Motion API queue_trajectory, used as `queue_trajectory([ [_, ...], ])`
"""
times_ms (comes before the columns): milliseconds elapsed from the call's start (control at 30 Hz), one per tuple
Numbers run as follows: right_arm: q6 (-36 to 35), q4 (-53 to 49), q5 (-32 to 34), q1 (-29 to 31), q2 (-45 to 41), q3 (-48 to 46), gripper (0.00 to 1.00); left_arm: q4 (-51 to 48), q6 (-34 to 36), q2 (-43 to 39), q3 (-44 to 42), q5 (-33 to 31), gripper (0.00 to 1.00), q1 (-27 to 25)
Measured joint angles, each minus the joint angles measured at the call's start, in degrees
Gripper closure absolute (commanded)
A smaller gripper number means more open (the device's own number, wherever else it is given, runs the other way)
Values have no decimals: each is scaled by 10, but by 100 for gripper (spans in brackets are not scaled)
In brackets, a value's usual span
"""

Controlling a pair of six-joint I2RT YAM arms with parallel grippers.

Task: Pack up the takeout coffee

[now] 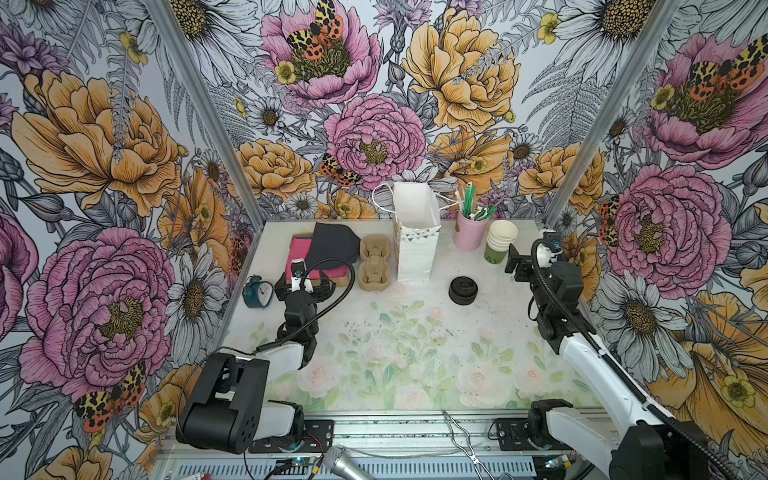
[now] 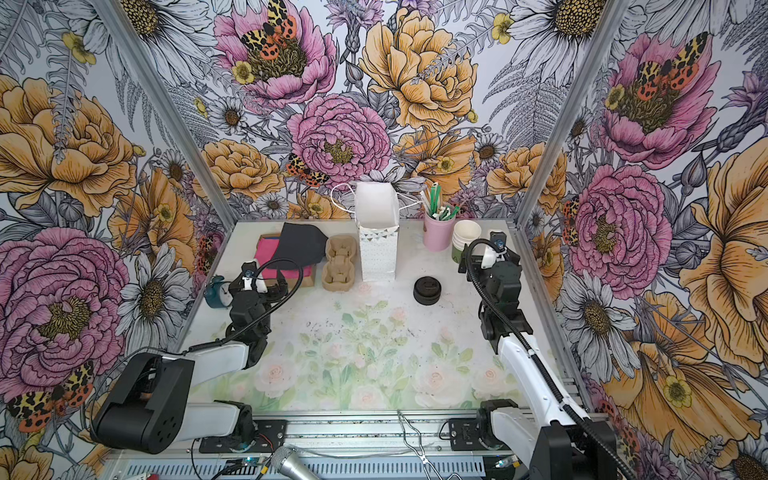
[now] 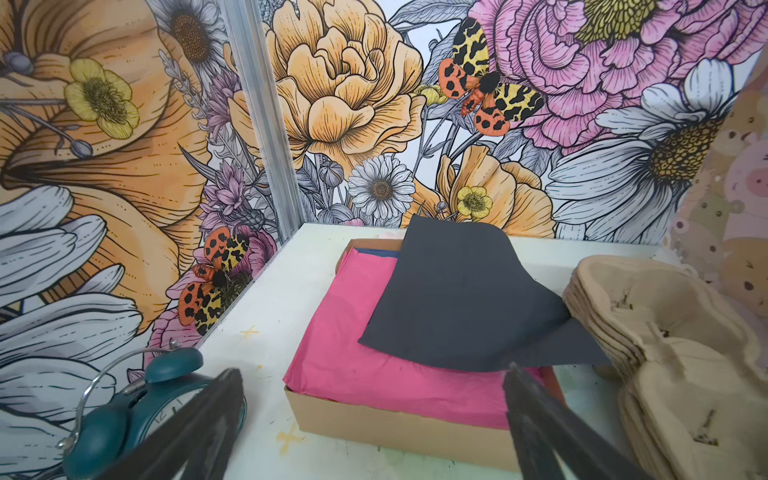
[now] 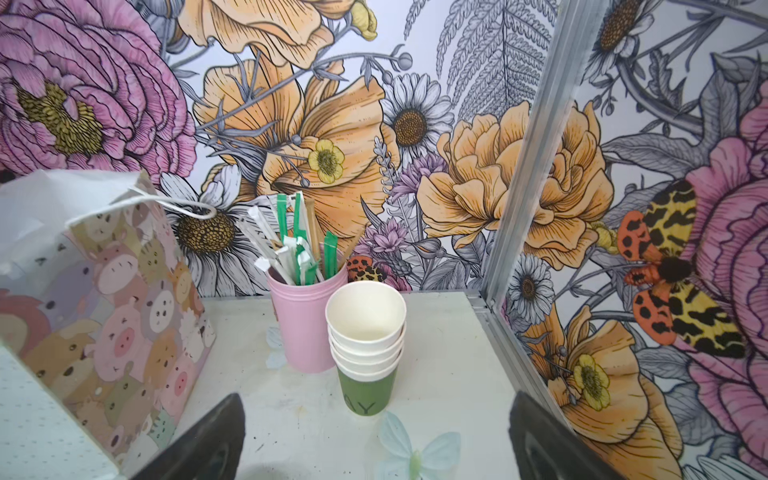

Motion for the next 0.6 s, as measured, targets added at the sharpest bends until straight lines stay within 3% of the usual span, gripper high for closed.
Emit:
queue_trajectory([
  [300,17,-152,-21,71,3,94,1,-179,-11,-24,126,-12,1,-43],
  [600,21,-213,-29,143,76,124,1,-313,-83,-28,192,66,1,-43],
])
